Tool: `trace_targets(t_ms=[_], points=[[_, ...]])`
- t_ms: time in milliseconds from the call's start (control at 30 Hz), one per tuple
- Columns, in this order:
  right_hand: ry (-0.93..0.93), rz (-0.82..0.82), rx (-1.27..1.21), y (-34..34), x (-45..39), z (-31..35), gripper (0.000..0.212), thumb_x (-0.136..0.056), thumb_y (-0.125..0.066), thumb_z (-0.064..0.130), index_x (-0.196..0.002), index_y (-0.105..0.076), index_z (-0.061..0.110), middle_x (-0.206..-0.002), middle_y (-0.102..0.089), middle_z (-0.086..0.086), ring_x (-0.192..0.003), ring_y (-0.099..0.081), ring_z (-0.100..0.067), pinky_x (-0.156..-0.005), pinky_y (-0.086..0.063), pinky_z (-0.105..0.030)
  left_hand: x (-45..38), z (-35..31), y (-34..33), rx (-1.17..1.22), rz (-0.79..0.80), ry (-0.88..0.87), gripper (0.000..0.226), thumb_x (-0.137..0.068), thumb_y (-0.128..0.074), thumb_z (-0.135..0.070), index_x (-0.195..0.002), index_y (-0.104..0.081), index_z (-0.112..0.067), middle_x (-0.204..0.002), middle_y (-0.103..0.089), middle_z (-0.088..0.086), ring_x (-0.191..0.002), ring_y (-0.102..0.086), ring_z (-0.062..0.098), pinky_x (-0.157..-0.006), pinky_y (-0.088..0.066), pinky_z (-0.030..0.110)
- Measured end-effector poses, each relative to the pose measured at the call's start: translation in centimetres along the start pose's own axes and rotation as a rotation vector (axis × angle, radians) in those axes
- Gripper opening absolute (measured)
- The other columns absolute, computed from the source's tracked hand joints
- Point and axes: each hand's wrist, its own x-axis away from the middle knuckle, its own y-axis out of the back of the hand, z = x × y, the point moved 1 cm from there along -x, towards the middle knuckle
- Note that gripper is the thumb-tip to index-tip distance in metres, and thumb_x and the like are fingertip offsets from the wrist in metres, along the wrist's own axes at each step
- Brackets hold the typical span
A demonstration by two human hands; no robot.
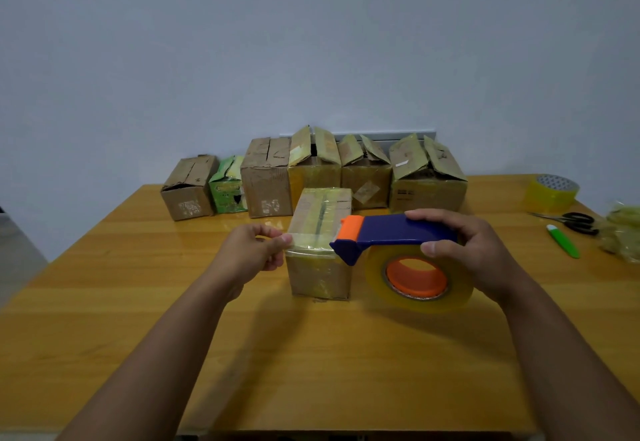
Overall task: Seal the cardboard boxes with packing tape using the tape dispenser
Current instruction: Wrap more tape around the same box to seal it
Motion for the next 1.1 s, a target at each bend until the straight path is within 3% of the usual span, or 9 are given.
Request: trace_targets(t_ms=[433, 533, 633, 700, 800, 900, 1000, 1100], points=[[-0.001, 0.017, 0.016, -0.3, -0.3, -0.3, 0.048, -0.062, -0.066, 0.055, -0.111, -0.065, 0.053, -0.113, -0.059, 0.03, -0.101, -0.059, -0.001, -0.072, -0.052, -0.017, -0.7, 0.5, 0.1, 0.089, 0.056, 0.119, 0.027, -0.088, -0.07, -0.016, -0.109, -0.062, -0.002, -0.068, -0.062, 0.006, -0.059, -0.058, 0.013, -0.055, -0.051, 0.025], [-0.013, 0.024, 0.016, -0.3, -0.1, -0.7, 0.049, -0.062, -0.066, 0.055, -0.11, -0.065, 0.054, -0.114, -0.059, 0.029, -0.102, -0.058, -0.001, -0.073, -0.051, -0.017, -0.7, 0.7, 0.4, 0.122, 0.111, 0.193, 0.035, -0.088, -0.071, -0.025, -0.114, -0.06, -0.005, -0.067, -0.065, 0.005, -0.06, -0.062, 0.016, -0.057, -0.052, 0.028], [-0.025, 0.012, 0.001, -0.4, 0.0, -1.1, 0.048, -0.061, -0.066, 0.055, -0.109, -0.066, 0.055, -0.116, -0.06, 0.027, -0.103, -0.059, -0.001, -0.074, -0.052, -0.02, -0.4, 0.8, 0.4, -0.006, 0.146, 0.239, 0.038, -0.09, -0.065, -0.042, -0.115, -0.056, -0.014, -0.075, -0.07, 0.008, -0.065, -0.066, 0.019, -0.061, -0.054, 0.031], [-0.035, -0.002, -0.014, -0.5, 0.1, -1.4, 0.048, -0.06, -0.066, 0.055, -0.108, -0.066, 0.054, -0.117, -0.061, 0.023, -0.104, -0.059, -0.003, -0.075, -0.052, -0.022, -0.3, 1.2, -0.2, -0.146, 0.016, 0.119, 0.036, -0.093, -0.059, -0.045, -0.117, -0.054, -0.018, -0.089, -0.07, 0.005, -0.076, -0.066, 0.016, -0.069, -0.054, 0.032], [-0.027, -0.005, -0.034, -0.6, 0.2, -1.5, 0.047, -0.061, -0.066, 0.054, -0.107, -0.067, 0.054, -0.116, -0.062, 0.024, -0.104, -0.06, -0.004, -0.075, -0.053, -0.021, 1.1, 1.5, -1.5, -0.402, -0.297, -0.43, 0.031, -0.094, -0.052, -0.034, -0.121, -0.057, -0.019, -0.113, -0.061, -0.006, -0.097, -0.055, 0.008, -0.08, -0.047, 0.028], [-0.014, -0.009, -0.054, -0.8, 0.3, -1.5, 0.044, -0.062, -0.066, 0.051, -0.106, -0.068, 0.054, -0.115, -0.062, 0.026, -0.105, -0.06, -0.003, -0.077, -0.052, -0.018, 1.8, 2.7, -2.7, -0.866, -0.226, -0.888, 0.045, -0.087, -0.051, -0.042, -0.125, -0.059, -0.018, -0.125, -0.059, -0.002, -0.115, -0.053, 0.015, -0.095, -0.04, 0.03], [-0.008, -0.018, -0.067, -1.1, 0.3, -1.5, 0.044, -0.062, -0.066, 0.051, -0.106, -0.068, 0.054, -0.113, -0.063, 0.025, -0.104, -0.06, -0.003, -0.076, -0.052, -0.018, 0.9, 4.3, -3.1, -1.077, -0.213, -0.967, 0.045, -0.089, -0.06, -0.04, -0.129, -0.058, -0.018, -0.128, -0.059, 0.003, -0.115, -0.056, 0.022, -0.095, -0.044, 0.035], [-0.002, -0.027, -0.088, -1.5, 0.3, -1.6, 0.044, -0.063, -0.067, 0.049, -0.106, -0.068, 0.052, -0.113, -0.064, 0.023, -0.103, -0.061, -0.005, -0.076, -0.052, -0.019, 0.2, 4.5, -2.9, -1.097, -0.26, -0.99, 0.04, -0.094, -0.049, -0.037, -0.13, -0.056, -0.021, -0.125, -0.06, 0.007, -0.111, -0.058, 0.026, -0.091, -0.046, 0.04]])
